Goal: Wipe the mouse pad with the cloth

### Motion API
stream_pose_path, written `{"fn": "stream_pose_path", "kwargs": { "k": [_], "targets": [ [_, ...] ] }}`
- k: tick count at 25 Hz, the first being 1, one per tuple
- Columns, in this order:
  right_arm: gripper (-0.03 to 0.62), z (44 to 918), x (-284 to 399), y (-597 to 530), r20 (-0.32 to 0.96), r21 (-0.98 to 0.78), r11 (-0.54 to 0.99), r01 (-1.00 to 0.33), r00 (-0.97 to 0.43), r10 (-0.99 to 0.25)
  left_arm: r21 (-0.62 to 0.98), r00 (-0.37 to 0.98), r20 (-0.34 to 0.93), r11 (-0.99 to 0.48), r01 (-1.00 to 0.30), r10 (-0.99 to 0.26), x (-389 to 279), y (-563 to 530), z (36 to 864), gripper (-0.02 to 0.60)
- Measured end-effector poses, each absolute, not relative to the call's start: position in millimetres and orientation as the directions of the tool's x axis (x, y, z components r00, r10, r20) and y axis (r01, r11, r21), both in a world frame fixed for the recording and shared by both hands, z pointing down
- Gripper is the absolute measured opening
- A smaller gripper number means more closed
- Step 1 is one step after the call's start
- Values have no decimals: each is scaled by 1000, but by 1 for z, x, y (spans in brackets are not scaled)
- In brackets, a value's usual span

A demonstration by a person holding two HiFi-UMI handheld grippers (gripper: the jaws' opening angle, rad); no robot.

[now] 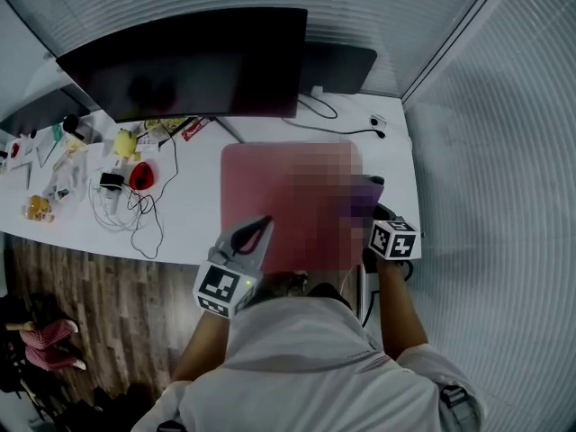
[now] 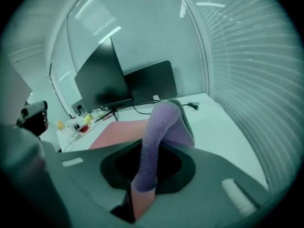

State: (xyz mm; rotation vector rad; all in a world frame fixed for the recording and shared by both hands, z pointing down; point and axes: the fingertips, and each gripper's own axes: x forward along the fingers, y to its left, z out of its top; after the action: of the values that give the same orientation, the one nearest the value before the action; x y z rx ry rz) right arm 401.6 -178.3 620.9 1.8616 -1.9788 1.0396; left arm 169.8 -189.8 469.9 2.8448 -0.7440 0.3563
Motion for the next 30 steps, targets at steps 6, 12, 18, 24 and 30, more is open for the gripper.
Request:
{"fn": "stream_pose_path", "kwargs": {
  "k": [6, 12, 18, 24, 30],
  "targets": [
    [60, 593, 239, -213, 543, -419, 204, -885, -424, -724, 103, 794, 279, -806, -584, -540, 83, -203, 468, 3],
    [60, 599, 60, -218, 532, -460, 435, -774, -633, -563, 109, 716, 294, -722, -683, -633, -20, -204, 464, 3],
    [60, 655, -29, -227, 630, -430, 514, -743, -654, -418, 122, 657, 323, -658, -743, -682, -102, -196, 477, 3],
    [60, 705, -8, -223, 710, -415, 387, -823, -560, -428, 111, 657, 318, -662, -741, -683, -131, -192, 477, 3],
    [60, 717, 49, -204, 730, -406, 260, -876, -482, -485, 102, 716, 318, -728, -678, -622, -102, -194, 480, 3]
  ]
}}
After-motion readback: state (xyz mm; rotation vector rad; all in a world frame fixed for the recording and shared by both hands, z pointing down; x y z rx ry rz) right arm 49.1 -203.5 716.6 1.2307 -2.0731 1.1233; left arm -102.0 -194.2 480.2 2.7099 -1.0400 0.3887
